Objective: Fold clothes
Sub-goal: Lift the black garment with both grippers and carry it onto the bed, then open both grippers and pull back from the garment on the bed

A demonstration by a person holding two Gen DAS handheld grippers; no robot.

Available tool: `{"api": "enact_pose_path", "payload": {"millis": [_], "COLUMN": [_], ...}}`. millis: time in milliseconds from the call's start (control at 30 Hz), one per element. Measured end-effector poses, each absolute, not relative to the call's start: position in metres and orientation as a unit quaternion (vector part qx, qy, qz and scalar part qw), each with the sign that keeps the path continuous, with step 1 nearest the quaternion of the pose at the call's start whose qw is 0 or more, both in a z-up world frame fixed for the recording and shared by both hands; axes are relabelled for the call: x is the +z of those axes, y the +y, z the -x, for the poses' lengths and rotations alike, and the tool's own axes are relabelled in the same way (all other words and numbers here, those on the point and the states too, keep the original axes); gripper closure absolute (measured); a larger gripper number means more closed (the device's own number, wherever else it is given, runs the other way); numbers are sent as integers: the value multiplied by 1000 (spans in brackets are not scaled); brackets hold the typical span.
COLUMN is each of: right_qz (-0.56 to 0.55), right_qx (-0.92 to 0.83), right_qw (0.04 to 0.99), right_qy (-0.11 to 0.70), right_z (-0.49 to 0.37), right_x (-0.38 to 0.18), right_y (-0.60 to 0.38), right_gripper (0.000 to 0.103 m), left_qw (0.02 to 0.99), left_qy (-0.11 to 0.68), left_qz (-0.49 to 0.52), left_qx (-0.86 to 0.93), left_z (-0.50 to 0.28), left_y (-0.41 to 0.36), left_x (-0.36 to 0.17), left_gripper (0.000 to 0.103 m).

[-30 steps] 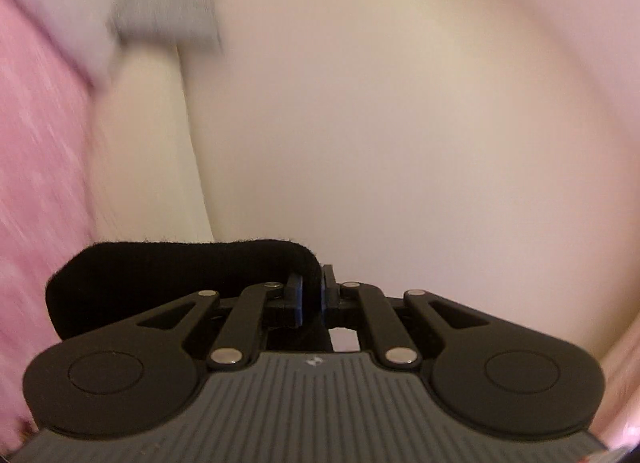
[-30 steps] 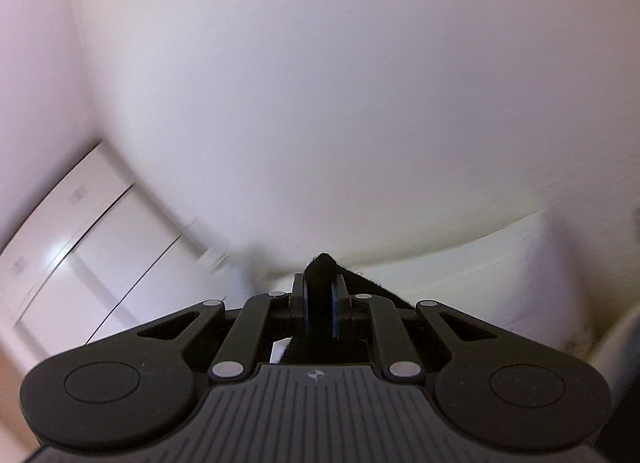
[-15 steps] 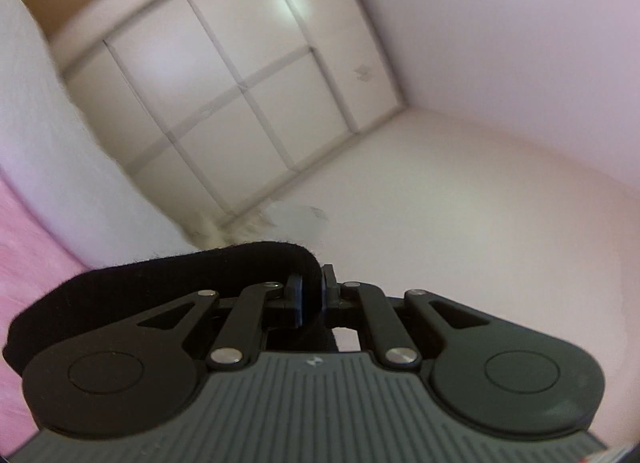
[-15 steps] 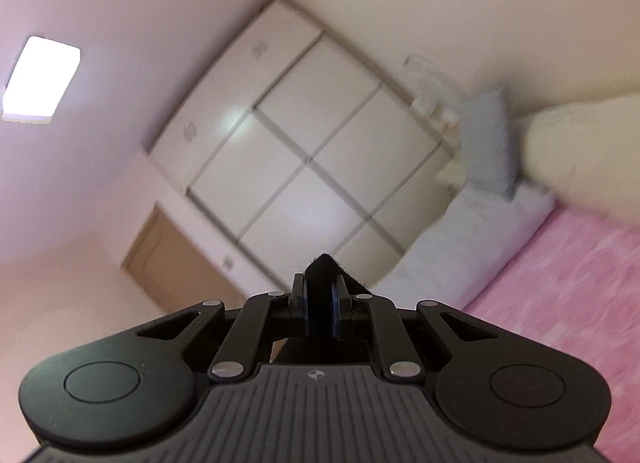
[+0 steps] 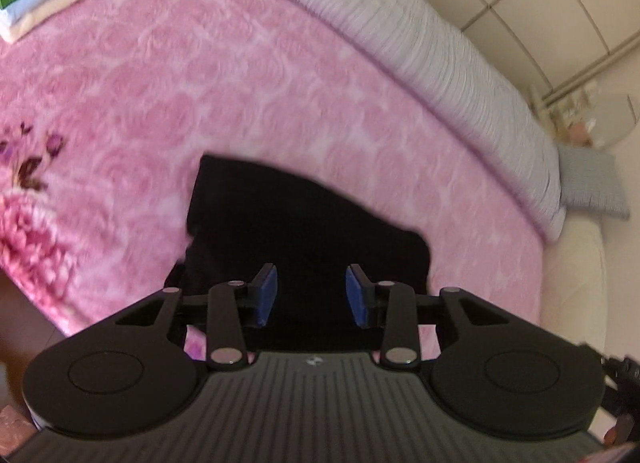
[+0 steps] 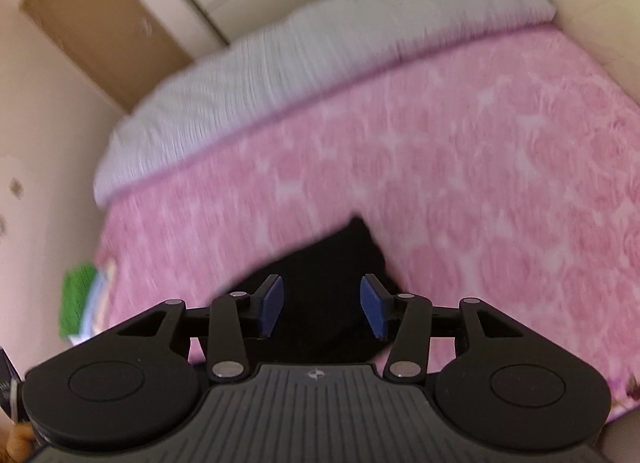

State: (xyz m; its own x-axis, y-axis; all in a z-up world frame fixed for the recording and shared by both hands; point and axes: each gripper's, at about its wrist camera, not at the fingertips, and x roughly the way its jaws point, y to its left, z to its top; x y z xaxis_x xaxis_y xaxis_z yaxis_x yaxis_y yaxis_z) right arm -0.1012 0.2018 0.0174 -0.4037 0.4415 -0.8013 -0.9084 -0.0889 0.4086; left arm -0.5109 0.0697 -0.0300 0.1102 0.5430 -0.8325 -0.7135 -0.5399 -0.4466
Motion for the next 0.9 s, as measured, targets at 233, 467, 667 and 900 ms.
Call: {"api": "enact_pose_path", "payload": {"millis": [233, 467, 667, 900], "right_qz": [307, 337, 362, 376], "right_qx": [709, 718, 715, 715], "right_qw": [461, 450, 452, 444], "right_qy": [437, 411, 392, 388], "right_z": [121, 127, 115, 95], "right_x": [6, 2, -13, -24], "right_y": [178, 135, 98, 49], "right_gripper": [38, 32, 29, 26], "left_qw": [501, 516, 509, 495], "left_qy": [119, 178, 214, 240], "left_qz": [531, 469, 450, 439], "left_qx": [673, 694, 702, 710], "left_z": [469, 418, 375, 337], "left_y": [34, 9, -22, -63], "left_x": [-30, -14, -14, -18], "left_gripper": [59, 44, 40, 38]}}
